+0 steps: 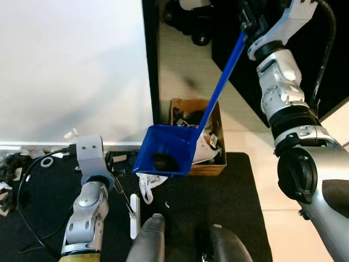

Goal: Sweep floor

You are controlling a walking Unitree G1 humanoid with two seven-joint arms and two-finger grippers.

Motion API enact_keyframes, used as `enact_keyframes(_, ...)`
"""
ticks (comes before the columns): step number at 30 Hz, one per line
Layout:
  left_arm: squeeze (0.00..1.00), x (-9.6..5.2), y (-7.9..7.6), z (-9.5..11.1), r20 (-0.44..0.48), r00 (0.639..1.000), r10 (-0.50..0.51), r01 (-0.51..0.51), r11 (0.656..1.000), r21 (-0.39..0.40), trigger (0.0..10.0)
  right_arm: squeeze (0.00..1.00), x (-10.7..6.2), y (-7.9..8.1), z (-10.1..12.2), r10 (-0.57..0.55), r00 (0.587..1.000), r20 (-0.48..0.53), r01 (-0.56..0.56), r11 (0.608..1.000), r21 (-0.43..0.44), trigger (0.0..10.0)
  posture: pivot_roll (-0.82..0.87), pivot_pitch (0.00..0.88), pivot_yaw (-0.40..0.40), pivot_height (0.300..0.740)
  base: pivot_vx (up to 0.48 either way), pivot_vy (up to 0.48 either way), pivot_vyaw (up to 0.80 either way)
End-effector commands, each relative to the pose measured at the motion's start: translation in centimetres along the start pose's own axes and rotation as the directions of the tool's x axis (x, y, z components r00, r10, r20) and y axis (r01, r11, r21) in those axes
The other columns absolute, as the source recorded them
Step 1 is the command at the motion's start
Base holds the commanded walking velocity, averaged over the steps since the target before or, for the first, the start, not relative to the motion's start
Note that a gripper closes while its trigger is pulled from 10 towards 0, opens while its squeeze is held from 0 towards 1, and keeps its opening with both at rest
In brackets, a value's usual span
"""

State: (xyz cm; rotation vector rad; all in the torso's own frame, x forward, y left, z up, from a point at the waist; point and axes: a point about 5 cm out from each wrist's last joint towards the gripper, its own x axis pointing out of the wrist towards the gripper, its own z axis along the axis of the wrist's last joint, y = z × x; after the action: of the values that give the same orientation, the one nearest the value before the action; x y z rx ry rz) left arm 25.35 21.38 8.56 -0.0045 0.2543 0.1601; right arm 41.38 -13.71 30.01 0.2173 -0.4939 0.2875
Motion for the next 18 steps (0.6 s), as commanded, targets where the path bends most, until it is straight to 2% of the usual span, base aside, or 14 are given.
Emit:
enact_keyframes(1,0.00,-0.07,-0.07,-0.06,0.006,1.000,-0.002,0.002,1.000,0.008,10.0,0.00,0.24,-0.53,1.13,-0.017,0.999,0.045,0.017,1.000,-0.005,10.0,0.15,0.180,-0.032,0.740,0.472,0.000,0.00)
enact_keyframes(7,0.00,0.00,-0.10,-0.05,0.004,1.000,0.000,0.000,1.000,-0.002,10.0,0.00,0.23,-0.52,1.10,-0.018,0.999,0.044,0.018,1.000,-0.004,10.0,0.15,0.180,-0.031,0.740,0.426,0.000,0.00)
enact_keyframes(18,0.00,0.04,-0.15,0.08,0.010,1.000,0.000,0.000,1.000,0.001,10.0,0.00,0.18,-0.56,1.03,-0.020,0.999,0.043,0.020,1.000,-0.010,10.0,0.16,0.181,-0.030,0.740,0.000,0.000,0.00)
